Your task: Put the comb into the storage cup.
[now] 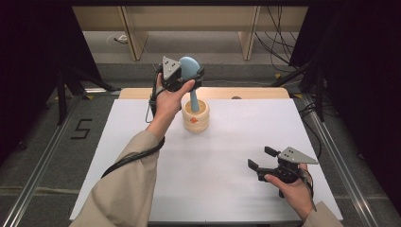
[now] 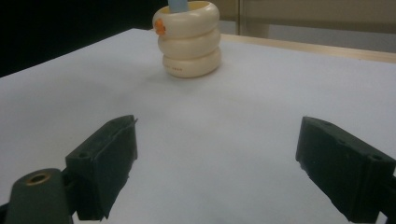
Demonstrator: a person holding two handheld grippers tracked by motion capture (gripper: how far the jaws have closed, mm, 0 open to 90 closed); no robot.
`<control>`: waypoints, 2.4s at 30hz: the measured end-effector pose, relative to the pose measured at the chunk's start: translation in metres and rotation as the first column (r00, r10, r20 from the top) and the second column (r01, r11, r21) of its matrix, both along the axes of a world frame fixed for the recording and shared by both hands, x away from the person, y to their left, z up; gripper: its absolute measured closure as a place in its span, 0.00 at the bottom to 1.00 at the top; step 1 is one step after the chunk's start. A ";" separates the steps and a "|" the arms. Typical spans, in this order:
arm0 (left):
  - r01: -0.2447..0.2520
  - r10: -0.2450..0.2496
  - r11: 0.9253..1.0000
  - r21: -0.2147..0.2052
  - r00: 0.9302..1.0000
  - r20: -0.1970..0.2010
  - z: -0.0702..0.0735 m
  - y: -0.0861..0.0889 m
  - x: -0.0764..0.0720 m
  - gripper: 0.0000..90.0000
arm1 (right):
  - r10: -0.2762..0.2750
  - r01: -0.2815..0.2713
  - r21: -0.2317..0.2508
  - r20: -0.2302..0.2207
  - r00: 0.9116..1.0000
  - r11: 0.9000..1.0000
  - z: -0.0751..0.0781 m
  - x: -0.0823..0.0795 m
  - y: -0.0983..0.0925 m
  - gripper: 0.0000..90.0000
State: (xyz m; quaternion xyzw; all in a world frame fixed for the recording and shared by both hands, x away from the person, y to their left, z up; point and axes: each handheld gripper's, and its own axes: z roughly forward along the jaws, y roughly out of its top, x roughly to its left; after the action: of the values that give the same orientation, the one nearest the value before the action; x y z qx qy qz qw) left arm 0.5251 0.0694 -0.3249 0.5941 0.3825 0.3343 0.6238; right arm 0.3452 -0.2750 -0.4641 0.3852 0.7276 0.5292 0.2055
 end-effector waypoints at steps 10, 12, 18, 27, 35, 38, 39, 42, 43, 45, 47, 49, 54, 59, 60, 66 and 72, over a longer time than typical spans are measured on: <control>0.004 -0.004 1.000 0.003 1.000 -0.006 -0.003 -0.001 0.001 0.22 | 0.002 -0.002 0.000 0.001 1.000 1.000 0.000 0.000 0.000 0.15; 0.005 -0.005 1.000 0.004 1.000 -0.006 -0.003 -0.002 0.001 0.22 | 0.002 -0.002 0.001 0.002 1.000 1.000 0.000 0.000 0.000 0.15; 0.010 -0.010 1.000 0.007 1.000 -0.007 -0.004 -0.003 0.001 0.22 | 0.002 -0.002 0.001 0.002 1.000 1.000 0.000 0.000 0.000 0.15; 0.012 -0.012 1.000 0.014 1.000 -0.010 -0.006 -0.005 0.002 0.22 | 0.003 -0.003 0.001 0.003 1.000 1.000 0.000 0.000 0.000 0.15; 0.013 -0.013 1.000 0.011 1.000 -0.017 -0.010 -0.006 0.003 0.22 | 0.003 -0.003 0.001 0.003 1.000 1.000 0.000 0.000 0.000 0.15; 0.012 -0.012 1.000 0.012 1.000 -0.022 -0.012 -0.005 0.004 0.22 | 0.003 -0.003 0.000 0.001 1.000 1.000 0.000 0.000 0.000 0.15; 0.010 -0.010 1.000 0.014 1.000 -0.022 -0.012 -0.005 0.004 0.22 | 0.003 -0.003 0.001 0.003 1.000 1.000 0.000 0.000 0.000 0.15; 0.010 -0.009 1.000 0.015 1.000 -0.025 -0.013 -0.005 0.005 0.22 | 0.003 -0.003 0.001 0.002 1.000 1.000 0.000 0.000 0.000 0.15; 0.009 -0.009 1.000 0.015 1.000 -0.025 -0.013 -0.005 0.005 0.22 | 0.003 -0.003 0.001 0.002 1.000 1.000 0.000 0.000 0.000 0.15; 0.010 -0.009 1.000 0.015 1.000 -0.026 -0.014 -0.005 0.005 0.22 | 0.003 -0.003 0.001 0.002 1.000 1.000 0.000 0.000 0.000 0.15; 0.011 -0.010 1.000 0.016 1.000 -0.026 -0.014 -0.006 0.005 0.22 | 0.004 -0.004 0.001 0.003 1.000 1.000 0.000 0.000 0.000 0.15; 0.011 -0.011 1.000 0.017 1.000 -0.029 -0.015 -0.006 0.005 0.22 | 0.004 -0.004 0.001 0.002 1.000 1.000 0.000 0.000 0.000 0.15; 0.012 -0.011 1.000 0.017 0.999 -0.033 -0.017 -0.007 0.006 0.22 | 0.005 -0.005 0.001 0.002 1.000 1.000 0.000 0.000 0.000 0.15; 0.013 -0.012 1.000 0.021 0.999 -0.035 -0.019 -0.007 0.006 0.22 | 0.004 -0.004 0.002 0.003 1.000 1.000 0.000 0.000 0.000 0.15; 0.013 -0.012 1.000 0.020 0.999 -0.036 -0.019 -0.007 0.006 0.22 | 0.004 -0.004 0.002 0.002 1.000 1.000 0.000 0.000 0.000 0.15; 0.015 -0.015 1.000 0.020 0.999 -0.036 -0.019 -0.008 0.006 0.22 | 0.005 -0.005 0.002 0.003 1.000 1.000 0.000 0.000 0.000 0.15; 0.016 -0.015 1.000 0.023 0.999 -0.040 -0.022 -0.008 0.006 0.22 | 0.005 -0.005 0.001 0.001 1.000 1.000 0.000 0.000 0.000 0.15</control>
State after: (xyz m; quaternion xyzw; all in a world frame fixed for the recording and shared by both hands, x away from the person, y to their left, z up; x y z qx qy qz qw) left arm 0.5316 0.0616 -0.3465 0.6107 0.3863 0.3218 0.6118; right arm 0.3452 -0.2745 -0.4640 0.3831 0.7280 0.5305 0.2044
